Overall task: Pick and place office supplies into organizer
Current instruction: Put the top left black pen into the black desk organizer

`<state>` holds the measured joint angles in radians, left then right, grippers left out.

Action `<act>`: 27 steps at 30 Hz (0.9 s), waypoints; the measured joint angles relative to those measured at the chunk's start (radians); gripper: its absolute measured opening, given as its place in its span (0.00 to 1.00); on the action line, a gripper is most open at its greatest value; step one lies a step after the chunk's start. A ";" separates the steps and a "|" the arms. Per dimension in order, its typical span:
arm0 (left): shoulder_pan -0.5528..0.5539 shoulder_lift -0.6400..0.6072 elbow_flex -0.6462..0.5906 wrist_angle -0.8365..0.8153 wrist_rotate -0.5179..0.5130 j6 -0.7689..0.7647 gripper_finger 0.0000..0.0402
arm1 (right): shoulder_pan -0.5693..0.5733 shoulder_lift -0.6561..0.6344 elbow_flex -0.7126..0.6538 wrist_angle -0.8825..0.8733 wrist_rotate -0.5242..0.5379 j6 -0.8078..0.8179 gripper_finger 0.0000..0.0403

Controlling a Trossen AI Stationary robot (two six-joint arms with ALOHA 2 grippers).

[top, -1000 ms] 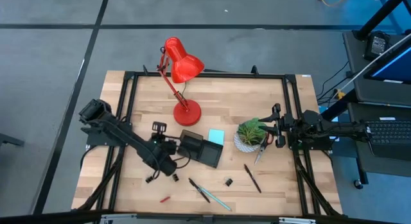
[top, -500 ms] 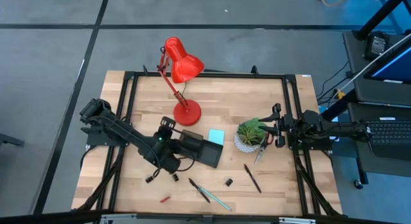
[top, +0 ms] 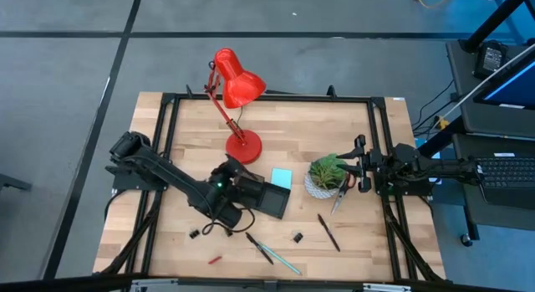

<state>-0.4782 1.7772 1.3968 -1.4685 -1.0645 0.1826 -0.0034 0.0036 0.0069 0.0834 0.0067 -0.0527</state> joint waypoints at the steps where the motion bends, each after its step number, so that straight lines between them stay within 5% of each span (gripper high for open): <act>1: 0.002 0.013 0.000 -0.001 0.000 0.003 0.01 | 0.000 0.000 0.000 0.000 0.000 0.010 0.33; 27: -0.004 0.227 -0.001 -0.007 -0.007 0.018 0.06 | 0.000 0.000 0.000 -0.008 0.000 0.048 0.33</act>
<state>-0.4824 2.0038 1.3960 -1.4755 -1.0720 0.2009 -0.0034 0.0036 0.0071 0.0757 0.0067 -0.0048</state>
